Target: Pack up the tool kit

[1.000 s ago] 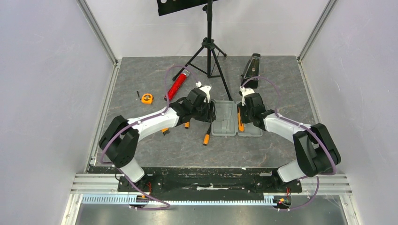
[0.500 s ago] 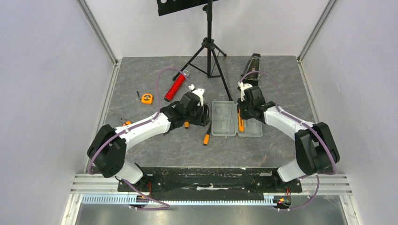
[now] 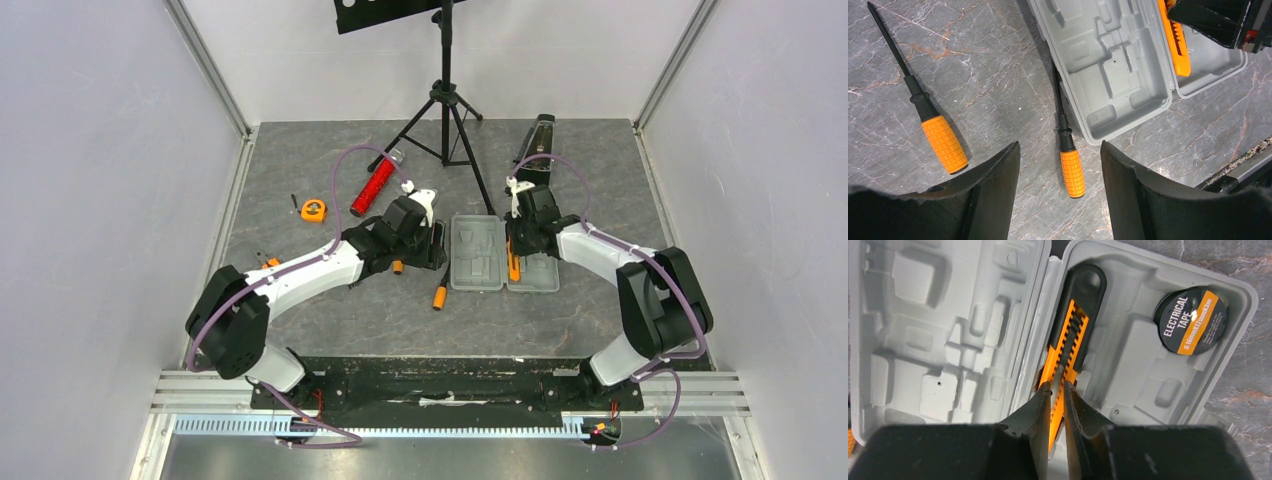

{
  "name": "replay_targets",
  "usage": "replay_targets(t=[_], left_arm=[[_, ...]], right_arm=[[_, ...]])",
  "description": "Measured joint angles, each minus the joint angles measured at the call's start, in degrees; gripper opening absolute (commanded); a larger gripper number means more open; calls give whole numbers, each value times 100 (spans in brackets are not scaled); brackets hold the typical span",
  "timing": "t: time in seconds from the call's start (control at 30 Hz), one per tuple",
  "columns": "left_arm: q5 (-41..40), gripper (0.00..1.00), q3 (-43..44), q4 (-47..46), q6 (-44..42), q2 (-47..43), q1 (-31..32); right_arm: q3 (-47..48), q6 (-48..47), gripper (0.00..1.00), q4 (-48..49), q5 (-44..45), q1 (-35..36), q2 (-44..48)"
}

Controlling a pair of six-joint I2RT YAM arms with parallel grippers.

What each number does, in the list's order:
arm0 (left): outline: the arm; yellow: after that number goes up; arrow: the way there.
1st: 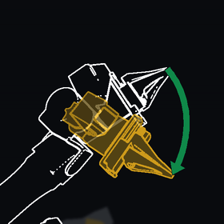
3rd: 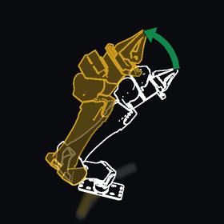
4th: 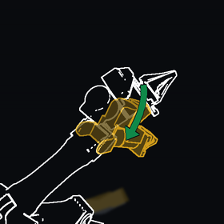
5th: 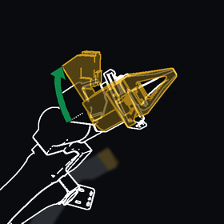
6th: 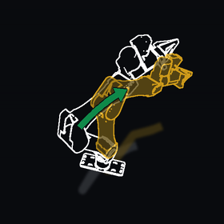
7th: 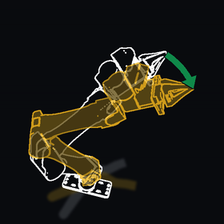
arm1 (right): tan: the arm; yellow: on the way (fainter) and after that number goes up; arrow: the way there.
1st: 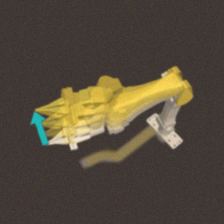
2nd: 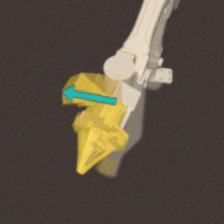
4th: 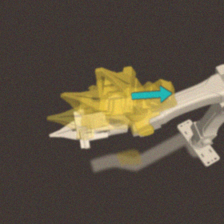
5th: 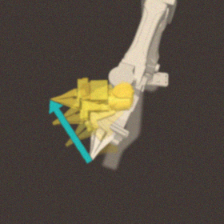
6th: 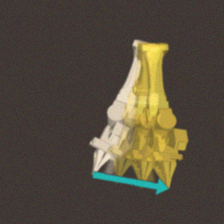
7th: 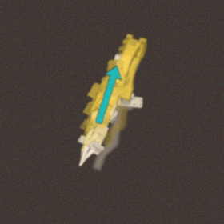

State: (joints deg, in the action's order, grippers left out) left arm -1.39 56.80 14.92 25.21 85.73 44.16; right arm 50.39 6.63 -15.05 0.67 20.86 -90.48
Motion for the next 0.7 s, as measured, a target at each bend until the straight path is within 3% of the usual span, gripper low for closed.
replay_targets(t=[0.43,0.7], left_arm=[[-2,67,-70,2,-44,-39,0],[-4,67,-98,83,-101,-175,0]], right_arm=[[-302,129,13,481,72,-50,-164],[52,-35,13,52,319,4,-205]])
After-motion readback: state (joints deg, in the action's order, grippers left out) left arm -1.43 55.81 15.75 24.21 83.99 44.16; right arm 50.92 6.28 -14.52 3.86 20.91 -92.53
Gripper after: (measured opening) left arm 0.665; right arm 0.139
